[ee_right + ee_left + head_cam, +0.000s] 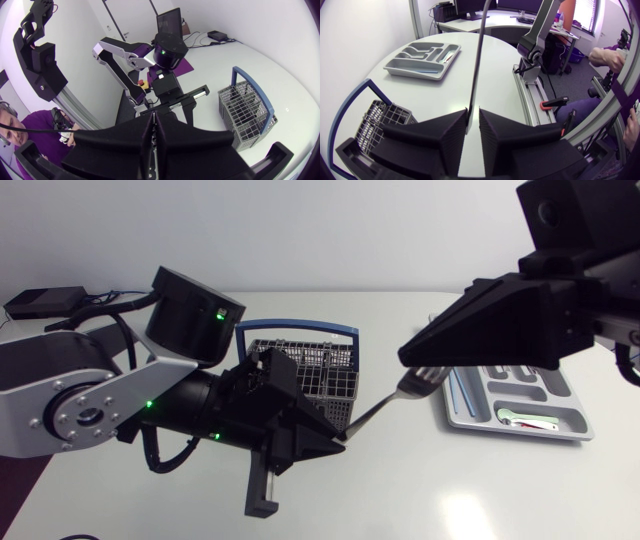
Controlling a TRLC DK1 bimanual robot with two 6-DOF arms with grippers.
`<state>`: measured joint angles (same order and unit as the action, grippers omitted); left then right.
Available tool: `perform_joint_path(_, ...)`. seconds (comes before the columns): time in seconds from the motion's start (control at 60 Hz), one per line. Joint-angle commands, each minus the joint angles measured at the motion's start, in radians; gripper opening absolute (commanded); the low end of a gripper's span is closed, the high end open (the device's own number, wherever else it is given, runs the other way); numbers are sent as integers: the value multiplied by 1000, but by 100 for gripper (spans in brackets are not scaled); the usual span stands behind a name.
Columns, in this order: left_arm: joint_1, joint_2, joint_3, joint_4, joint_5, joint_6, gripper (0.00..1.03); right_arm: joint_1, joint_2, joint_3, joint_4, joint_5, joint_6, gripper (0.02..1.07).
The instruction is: Unload the cutlery basket into the drawer organizer.
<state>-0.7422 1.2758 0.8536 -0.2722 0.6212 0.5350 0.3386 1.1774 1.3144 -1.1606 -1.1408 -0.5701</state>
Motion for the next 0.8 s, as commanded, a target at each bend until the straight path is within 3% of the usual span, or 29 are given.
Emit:
perform_joint_path(0.0, -17, -1, 1, -10, 15, 23, 9, 7, -19, 13, -10, -16, -25, 7)
perform_joint_path(0.267, -11, 17, 18, -18, 57, 23, 3, 10, -42, -7, -10, -34, -54, 8)
perform_joint_path(0.3, -6, 22, 24, -24, 66, 23, 3, 5, -47, -9, -10, -36, -60, 15)
perform_joint_path(0.417, 10, 27, 27, -27, 101, 25, 3, -7, -91, -14, -10, -46, -105, 58)
perform_joint_path(0.483, 21, 27, 30, -30, 130, 25, 3, -27, -119, -15, -10, -46, -132, 75)
perform_joint_path(0.583, 47, 30, 36, -36, 176, 26, 3, -70, -139, -24, -10, -54, -166, 87)
perform_joint_path(0.783, 55, 48, 41, -50, 215, 51, 3, -171, -156, -96, -17, -82, -286, 91)
